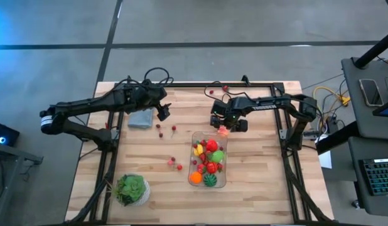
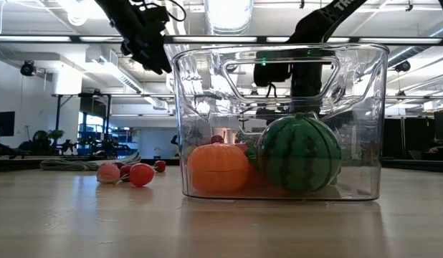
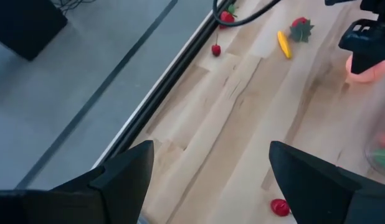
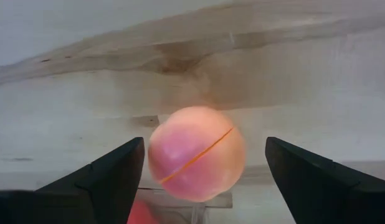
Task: Pick and placing Produce into tupperware
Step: Put the top peach into the transparent bin, then put the strawberry into the transparent bin
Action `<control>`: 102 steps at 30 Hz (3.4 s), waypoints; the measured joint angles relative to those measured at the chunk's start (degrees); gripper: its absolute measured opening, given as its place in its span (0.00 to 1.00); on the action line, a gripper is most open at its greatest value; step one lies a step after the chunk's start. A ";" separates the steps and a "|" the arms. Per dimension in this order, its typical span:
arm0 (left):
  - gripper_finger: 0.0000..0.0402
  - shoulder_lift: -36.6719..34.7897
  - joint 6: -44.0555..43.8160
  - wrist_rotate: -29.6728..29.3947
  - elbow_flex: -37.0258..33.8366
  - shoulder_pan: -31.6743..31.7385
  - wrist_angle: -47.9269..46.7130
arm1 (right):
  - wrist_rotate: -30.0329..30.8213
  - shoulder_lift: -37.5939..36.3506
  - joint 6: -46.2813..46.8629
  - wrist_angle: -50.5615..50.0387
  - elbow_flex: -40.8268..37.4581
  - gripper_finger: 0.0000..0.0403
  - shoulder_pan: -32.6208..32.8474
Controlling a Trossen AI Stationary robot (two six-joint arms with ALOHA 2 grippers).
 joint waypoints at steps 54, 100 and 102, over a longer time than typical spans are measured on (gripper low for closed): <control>0.76 -0.20 6.98 0.15 -0.29 2.92 -0.04 | 1.01 -9.87 -8.81 0.70 15.05 0.61 3.80; 0.76 5.70 6.92 8.26 -0.02 12.64 0.01 | 5.38 -0.73 -18.73 -20.84 15.70 0.91 -11.43; 0.76 5.91 6.87 8.26 0.01 12.64 0.01 | 3.90 -0.26 -20.99 -18.22 14.00 0.91 -14.56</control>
